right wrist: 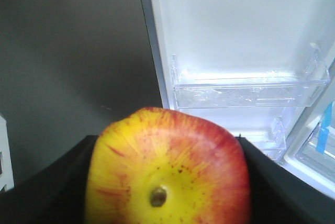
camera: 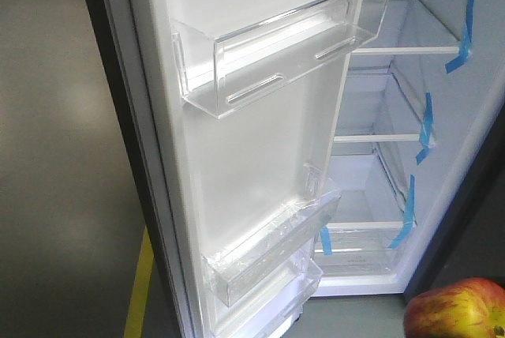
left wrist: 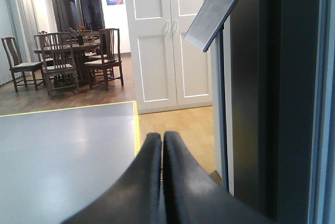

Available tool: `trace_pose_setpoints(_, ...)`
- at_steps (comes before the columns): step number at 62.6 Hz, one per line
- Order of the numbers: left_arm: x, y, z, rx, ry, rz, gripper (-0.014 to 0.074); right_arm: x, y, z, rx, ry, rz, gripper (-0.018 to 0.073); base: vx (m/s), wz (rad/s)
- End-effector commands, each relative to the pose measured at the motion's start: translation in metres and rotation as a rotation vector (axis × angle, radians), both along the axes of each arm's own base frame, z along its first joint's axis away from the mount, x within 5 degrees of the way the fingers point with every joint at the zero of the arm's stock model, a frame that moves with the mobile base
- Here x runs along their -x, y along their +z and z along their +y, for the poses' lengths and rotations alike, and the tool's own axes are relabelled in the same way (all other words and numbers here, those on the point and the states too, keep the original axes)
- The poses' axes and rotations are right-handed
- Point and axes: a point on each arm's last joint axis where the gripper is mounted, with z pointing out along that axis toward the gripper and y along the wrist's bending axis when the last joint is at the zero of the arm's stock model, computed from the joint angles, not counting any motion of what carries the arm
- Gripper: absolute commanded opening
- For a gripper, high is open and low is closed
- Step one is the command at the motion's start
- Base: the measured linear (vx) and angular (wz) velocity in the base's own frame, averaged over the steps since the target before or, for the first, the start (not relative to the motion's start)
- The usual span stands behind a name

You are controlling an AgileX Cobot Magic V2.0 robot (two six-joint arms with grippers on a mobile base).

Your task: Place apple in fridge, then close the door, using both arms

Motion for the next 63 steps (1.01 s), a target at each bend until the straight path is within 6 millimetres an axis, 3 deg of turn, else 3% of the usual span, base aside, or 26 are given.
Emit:
trace_pose_setpoints(1,0.001,0.001,0.000,0.019,-0.009,-0.070,-0.0006,-0.003,0.014,0.001,-0.058,-0.016,-0.070,0.0411,0.00,0.00)
trace_pose_setpoints(45,0.001,0.001,0.000,0.019,-0.009,-0.070,-0.0006,-0.005,0.016,0.001,-0.062,-0.029,-0.099,0.0411,0.00,0.00)
trace_pose_setpoints(54,0.001,0.001,0.000,0.019,-0.009,-0.070,-0.0006,-0.017,0.025,-0.003,-0.021,-0.104,-0.134,0.0411,0.00,0.00)
trace_pose_setpoints(63,0.001,0.001,0.000,0.019,-0.009,-0.070,-0.0006,-0.047,0.033,-0.004,0.103,-0.189,-0.127,0.0411,0.00,0.00)
